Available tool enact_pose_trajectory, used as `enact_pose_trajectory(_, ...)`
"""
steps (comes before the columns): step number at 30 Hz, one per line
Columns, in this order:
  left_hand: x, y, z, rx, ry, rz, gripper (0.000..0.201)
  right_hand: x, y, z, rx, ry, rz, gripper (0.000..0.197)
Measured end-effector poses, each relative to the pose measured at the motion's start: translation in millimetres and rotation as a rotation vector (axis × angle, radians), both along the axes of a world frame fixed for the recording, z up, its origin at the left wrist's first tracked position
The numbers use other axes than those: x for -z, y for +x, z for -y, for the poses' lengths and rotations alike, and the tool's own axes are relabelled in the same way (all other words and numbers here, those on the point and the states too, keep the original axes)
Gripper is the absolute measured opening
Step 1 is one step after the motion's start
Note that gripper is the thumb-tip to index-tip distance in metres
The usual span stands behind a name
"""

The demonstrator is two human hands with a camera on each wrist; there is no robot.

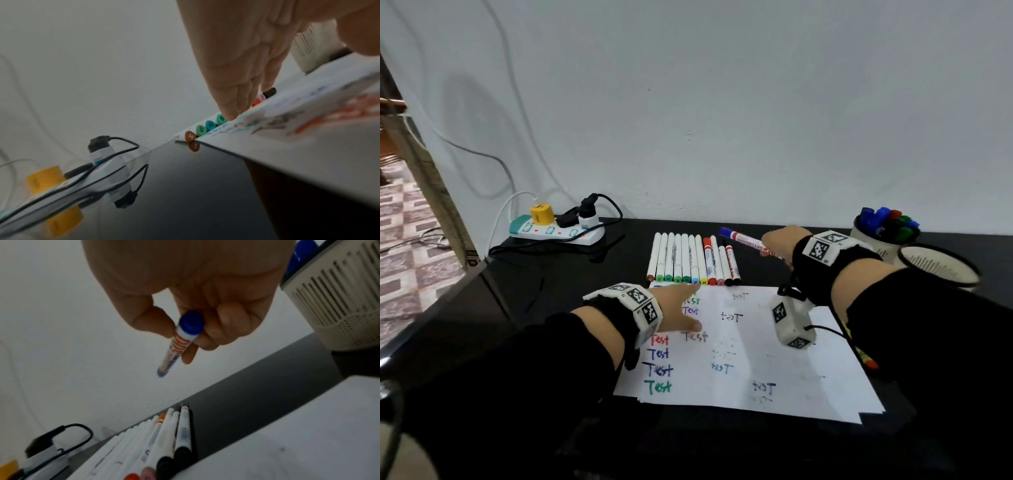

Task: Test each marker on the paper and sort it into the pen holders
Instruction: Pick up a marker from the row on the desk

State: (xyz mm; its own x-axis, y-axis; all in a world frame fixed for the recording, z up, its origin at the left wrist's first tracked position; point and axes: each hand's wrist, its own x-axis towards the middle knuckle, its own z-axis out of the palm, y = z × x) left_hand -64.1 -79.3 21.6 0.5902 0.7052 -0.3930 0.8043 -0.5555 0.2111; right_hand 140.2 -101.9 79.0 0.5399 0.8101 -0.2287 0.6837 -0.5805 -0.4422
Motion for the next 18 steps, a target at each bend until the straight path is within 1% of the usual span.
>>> enact_pose_trajectory(1, -5, -1, 2, -0.039, 0.010, 0.060, 0.083, -5, -3, 7, -0.017, 0.045, -0.073, 0.009)
enact_pose_trajectory(2, -11, -2, 6, -0.068, 0.025, 0.119, 0.083, -10, -6, 14, -0.029, 0.088, -0.133, 0.008)
enact_pose_trajectory(5, -28, -3, 17, -0.084, 0.080, 0.259, 0.084, -20, -13, 33, -0.084, 0.087, -0.201, 0.037)
enact_pose_trajectory(7, -37, -2, 25, -0.070, 0.127, 0.305, 0.082, -29, -19, 44, -0.110, 0.127, -0.276, 0.043)
enact_pose_trajectory(9, -44, -2, 31, -0.082, 0.161, 0.347, 0.069, -34, -21, 54, -0.083, 0.202, -0.389, 0.040)
enact_pose_trajectory(11, -49, -2, 38, -0.118, 0.159, 0.430, 0.045, -36, -21, 61, -0.030, 0.272, -0.502, 0.036)
enact_pose_trajectory(12, -50, -3, 42, -0.129, 0.160, 0.473, 0.037, -37, -21, 64, 0.003, 0.323, -0.562, 0.034)
enact_pose_trajectory(15, -52, -4, 50, -0.145, 0.164, 0.569, 0.029, -39, -26, 70, 0.112, 0.495, -0.731, 0.024)
enact_pose_trajectory(18, -53, -5, 60, -0.166, 0.129, 0.666, 0.023, -31, -42, 76, 0.159, 0.582, -0.830, 0.030)
